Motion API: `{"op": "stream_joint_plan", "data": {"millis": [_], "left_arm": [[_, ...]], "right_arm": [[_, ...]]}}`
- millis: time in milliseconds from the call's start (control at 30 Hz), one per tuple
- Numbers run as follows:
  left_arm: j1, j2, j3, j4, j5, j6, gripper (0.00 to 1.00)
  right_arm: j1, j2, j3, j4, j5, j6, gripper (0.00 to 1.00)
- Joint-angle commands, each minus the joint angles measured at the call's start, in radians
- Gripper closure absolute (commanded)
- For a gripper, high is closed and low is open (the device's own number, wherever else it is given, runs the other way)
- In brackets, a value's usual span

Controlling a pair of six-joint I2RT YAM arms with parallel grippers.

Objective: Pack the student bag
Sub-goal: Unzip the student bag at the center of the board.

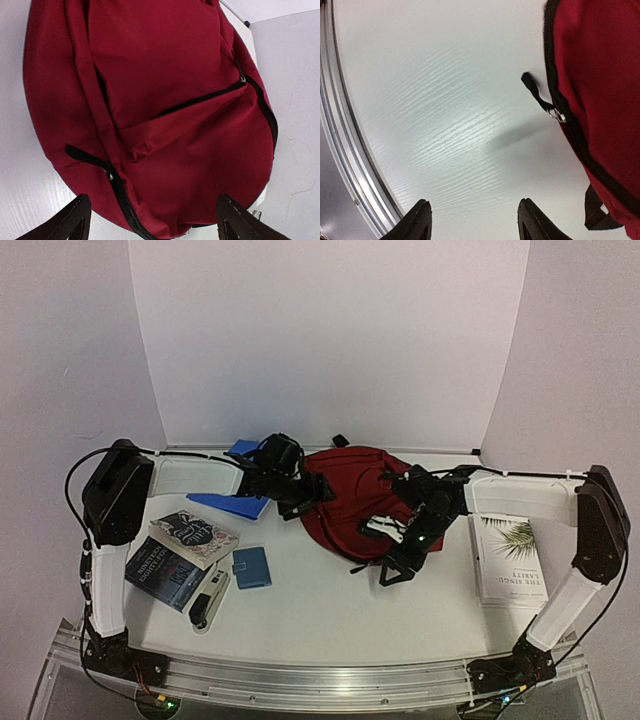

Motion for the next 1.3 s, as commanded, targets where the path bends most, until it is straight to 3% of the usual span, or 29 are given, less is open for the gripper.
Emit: {"op": "stream_joint_plan", "data": {"millis": [0, 133, 267, 333, 400, 500, 633, 733, 900, 1133, 1267], "left_arm": [[0.040, 0.089, 0.182, -0.196, -0.092, 0.041, 0.09], [0.060, 0.214, 0.353, -0.318, -0.083, 0.070, 0.11], [0.070, 0.305, 0.464, -0.392, -0.044, 0.095, 0.22], [0.070, 0.328, 0.483, -0.410, -0.015, 0.107, 0.32], [0.068, 0.327, 0.467, -0.416, 0.013, 0.112, 0.48], [0.059, 0.277, 0.360, -0.369, 0.053, 0.108, 0.70], [0.038, 0.192, 0.213, -0.299, 0.082, 0.084, 0.85], [0.030, 0.152, 0.152, -0.247, 0.098, 0.044, 0.88], [0.028, 0.125, 0.100, -0.155, 0.103, -0.031, 0.90], [0.028, 0.145, 0.128, -0.131, 0.097, -0.081, 0.91], [0.028, 0.158, 0.131, -0.127, 0.103, -0.099, 0.90]], "right_arm": [[-0.082, -0.054, -0.016, 0.006, 0.047, 0.135, 0.41], [-0.172, -0.006, -0.021, 0.007, 0.035, 0.183, 0.40], [-0.210, 0.084, 0.026, 0.017, 0.044, 0.195, 0.39], [-0.223, 0.140, 0.069, 0.030, 0.046, 0.196, 0.38], [-0.244, 0.210, 0.124, 0.036, 0.050, 0.196, 0.37], [-0.271, 0.293, 0.231, 0.041, 0.047, 0.189, 0.35], [-0.298, 0.374, 0.370, 0.039, 0.028, 0.193, 0.33], [-0.310, 0.372, 0.406, 0.039, -0.006, 0.195, 0.31], [-0.313, 0.235, 0.254, 0.043, -0.091, 0.209, 0.28], [-0.309, -0.005, -0.043, 0.278, -0.239, 0.521, 0.28], [-0.278, -0.006, -0.087, 0.345, -0.254, 0.604, 0.29]]}}
